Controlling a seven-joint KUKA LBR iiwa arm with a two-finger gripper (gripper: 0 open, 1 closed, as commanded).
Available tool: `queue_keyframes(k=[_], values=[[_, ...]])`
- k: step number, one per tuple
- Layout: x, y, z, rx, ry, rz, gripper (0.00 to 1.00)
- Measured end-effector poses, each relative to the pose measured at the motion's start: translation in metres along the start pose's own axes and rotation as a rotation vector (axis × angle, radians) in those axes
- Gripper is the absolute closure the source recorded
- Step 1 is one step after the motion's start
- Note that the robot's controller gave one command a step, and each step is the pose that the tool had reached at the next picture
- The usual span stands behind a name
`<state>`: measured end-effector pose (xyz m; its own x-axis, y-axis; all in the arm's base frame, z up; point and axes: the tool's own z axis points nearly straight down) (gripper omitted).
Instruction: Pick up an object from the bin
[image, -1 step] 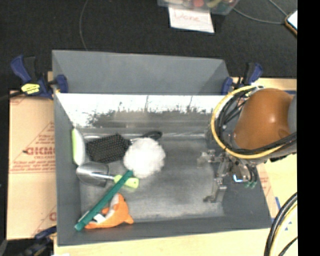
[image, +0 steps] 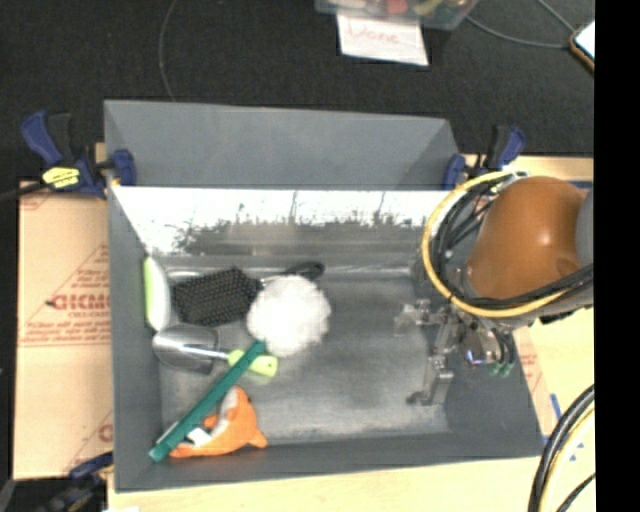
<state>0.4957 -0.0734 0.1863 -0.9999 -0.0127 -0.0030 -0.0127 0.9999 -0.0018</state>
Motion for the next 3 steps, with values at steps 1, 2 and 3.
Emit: queue_keyframes(k=[1, 2, 3], values=[[-0.004, 0.070, 0.024, -0.004, 0.000, 0.067, 0.00], [-0.010, 0.045, -0.066, 0.002, -0.001, -0.006, 0.00], [-0.063, 0.016, -0.061, 0.000, 0.001, -0.079, 0.00]])
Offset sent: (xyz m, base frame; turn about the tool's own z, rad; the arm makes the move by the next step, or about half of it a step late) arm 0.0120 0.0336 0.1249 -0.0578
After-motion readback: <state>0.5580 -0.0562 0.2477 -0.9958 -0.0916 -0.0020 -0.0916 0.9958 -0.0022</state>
